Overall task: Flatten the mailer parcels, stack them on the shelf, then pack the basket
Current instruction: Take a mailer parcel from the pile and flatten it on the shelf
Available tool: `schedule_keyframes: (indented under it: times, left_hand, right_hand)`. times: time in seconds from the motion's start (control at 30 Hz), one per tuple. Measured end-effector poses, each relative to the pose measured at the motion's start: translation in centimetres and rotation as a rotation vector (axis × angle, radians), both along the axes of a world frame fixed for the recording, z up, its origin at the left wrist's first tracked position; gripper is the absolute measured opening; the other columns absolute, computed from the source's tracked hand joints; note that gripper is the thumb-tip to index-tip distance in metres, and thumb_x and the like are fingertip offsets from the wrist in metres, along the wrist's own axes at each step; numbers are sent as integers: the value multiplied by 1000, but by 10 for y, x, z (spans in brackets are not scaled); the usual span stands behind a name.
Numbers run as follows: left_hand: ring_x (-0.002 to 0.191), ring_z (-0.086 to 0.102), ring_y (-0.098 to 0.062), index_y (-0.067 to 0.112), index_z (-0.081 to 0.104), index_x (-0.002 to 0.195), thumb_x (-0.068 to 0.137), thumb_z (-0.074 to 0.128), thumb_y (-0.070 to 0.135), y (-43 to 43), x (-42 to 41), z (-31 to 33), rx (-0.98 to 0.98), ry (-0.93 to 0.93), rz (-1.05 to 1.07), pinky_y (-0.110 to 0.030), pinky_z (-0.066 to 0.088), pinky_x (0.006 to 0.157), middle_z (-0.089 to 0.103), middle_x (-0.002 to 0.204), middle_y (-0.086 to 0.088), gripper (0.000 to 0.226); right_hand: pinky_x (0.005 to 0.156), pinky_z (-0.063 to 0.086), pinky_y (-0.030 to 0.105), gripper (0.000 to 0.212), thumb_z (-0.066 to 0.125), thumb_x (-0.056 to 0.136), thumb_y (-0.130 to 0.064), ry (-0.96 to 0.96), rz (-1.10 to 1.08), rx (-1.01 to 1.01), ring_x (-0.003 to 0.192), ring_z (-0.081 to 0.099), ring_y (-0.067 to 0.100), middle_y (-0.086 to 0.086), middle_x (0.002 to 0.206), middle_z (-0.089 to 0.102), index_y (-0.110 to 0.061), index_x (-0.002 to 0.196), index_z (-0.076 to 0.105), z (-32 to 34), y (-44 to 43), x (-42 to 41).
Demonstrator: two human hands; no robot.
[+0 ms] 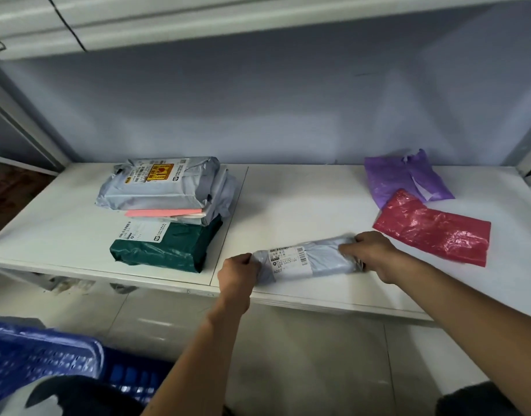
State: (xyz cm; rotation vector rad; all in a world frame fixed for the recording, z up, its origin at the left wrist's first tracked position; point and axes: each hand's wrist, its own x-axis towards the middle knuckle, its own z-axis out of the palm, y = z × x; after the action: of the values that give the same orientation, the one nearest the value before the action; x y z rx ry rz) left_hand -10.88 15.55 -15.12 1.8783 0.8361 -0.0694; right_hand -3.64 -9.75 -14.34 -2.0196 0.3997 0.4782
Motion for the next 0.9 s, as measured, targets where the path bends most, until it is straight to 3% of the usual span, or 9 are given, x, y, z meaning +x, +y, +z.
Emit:
schedule_keyframes:
  times: [0.07,0.13,0.23,0.37,0.57,0.63,0.73,0.8,0.9]
  left_hand:
    - [65,50,-21,11,72,64,72,71,10,8,-3,-3,-134,19,53,-30,44,62,58,64,-7,8]
    - [74,57,-24,11,73,61,74,75,-1,15,-3,-2,-287,38,120,-38,52,77,64,76,-13,18]
    - [87,65,-31,0,72,98,80,72,-8,22,1,3,-421,59,169,-43,54,92,69,94,-20,20]
    - [86,67,-30,-1,68,106,80,71,-7,39,7,23,-461,16,208,-35,58,78,70,95,-19,26]
    - [85,65,-28,9,73,87,77,77,1,91,16,60,-357,-26,215,-48,54,93,72,96,-19,13]
    - [80,63,-26,13,71,82,77,77,2,115,18,69,-329,-54,247,-42,55,91,71,89,-15,13]
    - [70,56,-21,10,68,80,80,74,2,150,14,81,-301,-83,297,-33,49,69,63,76,-9,11]
    - [73,53,-23,7,63,74,81,72,2,176,9,89,-275,-84,331,-33,42,67,59,74,-10,12]
    - [78,55,-25,5,63,73,79,70,0,218,5,93,-252,-102,404,-33,45,67,61,81,-13,11]
  right_hand:
    - [72,52,33,32,82,73,-17,46,-76,63,90,65,28,11,96,67,-1,95,66,-5,-1,-2]
    - [87,56,42,42,87,68,-18,110,-109,109,96,66,30,12,102,69,-1,99,66,-11,-3,-3]
    - [94,53,49,48,89,65,-16,146,-131,178,99,67,31,13,106,70,0,105,66,-15,-3,0]
    - [100,50,44,50,86,70,-13,115,-103,264,105,65,28,13,112,69,2,113,65,14,18,6]
    - [80,54,36,30,79,78,-5,69,-56,347,76,64,23,15,98,67,5,101,63,58,68,4]
    - [75,55,35,28,79,77,-5,62,-36,378,72,63,22,15,95,66,3,98,63,65,92,3]
    - [83,57,40,35,83,73,-9,59,-24,392,80,67,25,14,96,68,3,100,64,68,135,5]
    - [88,56,45,41,87,69,-12,66,-8,401,89,68,29,16,99,69,3,101,66,69,165,6]
    - [87,57,46,33,87,68,-11,89,16,435,88,69,30,17,96,70,0,90,65,66,211,5]
